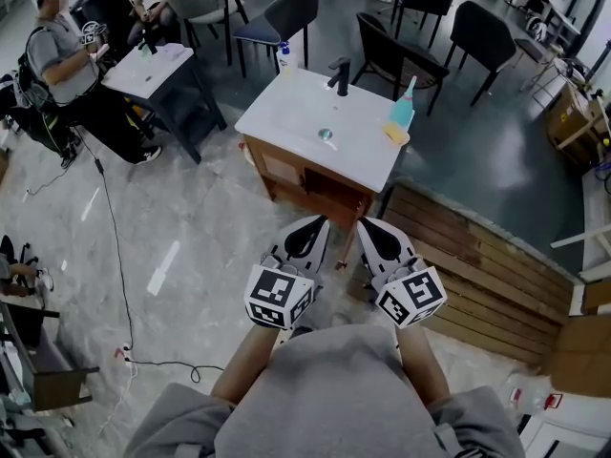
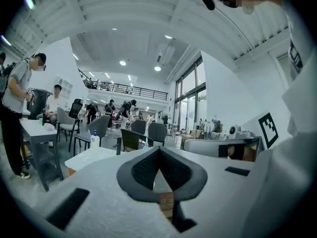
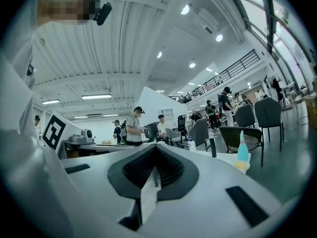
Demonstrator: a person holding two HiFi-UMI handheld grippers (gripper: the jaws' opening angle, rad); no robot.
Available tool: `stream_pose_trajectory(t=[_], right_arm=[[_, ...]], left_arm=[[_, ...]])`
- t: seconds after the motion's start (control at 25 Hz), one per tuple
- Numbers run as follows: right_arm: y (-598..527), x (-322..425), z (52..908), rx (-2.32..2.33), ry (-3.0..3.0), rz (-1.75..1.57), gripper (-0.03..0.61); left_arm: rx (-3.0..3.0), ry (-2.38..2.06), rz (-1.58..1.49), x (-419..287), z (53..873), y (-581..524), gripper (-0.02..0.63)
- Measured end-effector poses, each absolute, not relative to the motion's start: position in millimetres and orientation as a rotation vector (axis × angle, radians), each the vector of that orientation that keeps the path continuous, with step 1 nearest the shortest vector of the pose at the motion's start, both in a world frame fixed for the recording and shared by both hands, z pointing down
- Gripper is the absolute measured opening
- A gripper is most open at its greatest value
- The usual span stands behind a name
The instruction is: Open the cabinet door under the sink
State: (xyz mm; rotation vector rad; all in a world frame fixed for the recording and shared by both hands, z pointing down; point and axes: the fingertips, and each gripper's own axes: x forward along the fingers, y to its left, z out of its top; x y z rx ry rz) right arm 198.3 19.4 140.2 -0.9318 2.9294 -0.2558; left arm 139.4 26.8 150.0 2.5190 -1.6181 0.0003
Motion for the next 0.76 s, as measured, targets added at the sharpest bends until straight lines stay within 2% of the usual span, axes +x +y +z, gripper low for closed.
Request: stream_pose_trajectory(t=[0.76], right_arm=[[29,186,128,-1.004,2.898,-0.185,0.008]], left_arm=[[2.527,-1.619,-0.041,127,143,37,0.005]])
